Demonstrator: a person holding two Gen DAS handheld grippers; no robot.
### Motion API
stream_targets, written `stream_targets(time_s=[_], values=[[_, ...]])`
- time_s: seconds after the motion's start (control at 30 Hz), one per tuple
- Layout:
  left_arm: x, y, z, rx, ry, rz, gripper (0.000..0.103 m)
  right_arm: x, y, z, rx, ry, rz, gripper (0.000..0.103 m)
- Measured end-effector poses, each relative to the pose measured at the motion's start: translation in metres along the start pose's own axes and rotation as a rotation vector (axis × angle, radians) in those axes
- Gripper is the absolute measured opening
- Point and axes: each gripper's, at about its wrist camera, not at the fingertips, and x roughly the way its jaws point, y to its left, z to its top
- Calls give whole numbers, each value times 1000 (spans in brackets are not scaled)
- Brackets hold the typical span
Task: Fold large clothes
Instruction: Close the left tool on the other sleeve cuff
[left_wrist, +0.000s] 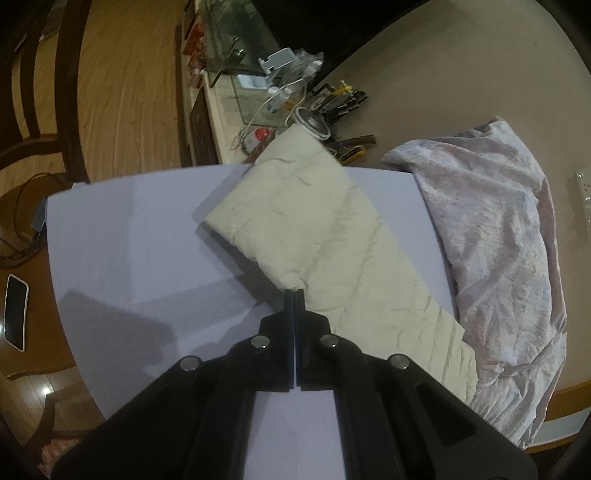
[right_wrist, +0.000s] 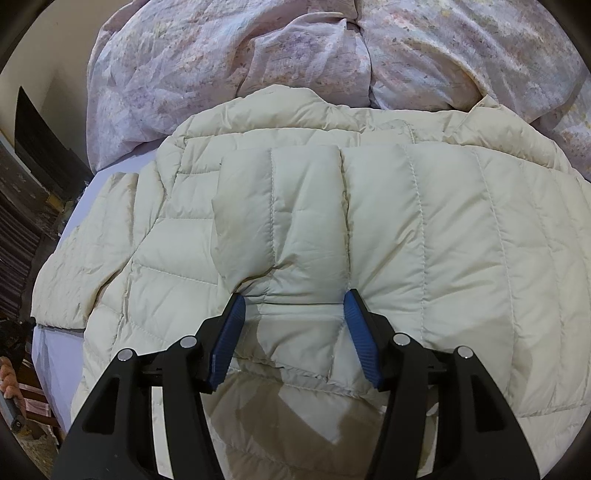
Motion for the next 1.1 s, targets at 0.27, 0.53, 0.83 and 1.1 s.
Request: stream_targets(time_s=[0.27,0.53,0.83,1.1], values=[[-1,-3,4,-17,6,-17,0,-1,-1,-1,3,-2,5,58],[12,9,3,-63,29,-31,45,-2,-1,-1,6,-3,10,58],[15,2,10,-73,2,-4,42,-3,-1,-2,3,-4,17,58],[23,13,27,-98,-22,32,2,-4,-2,-2,-12,-7,34,58]])
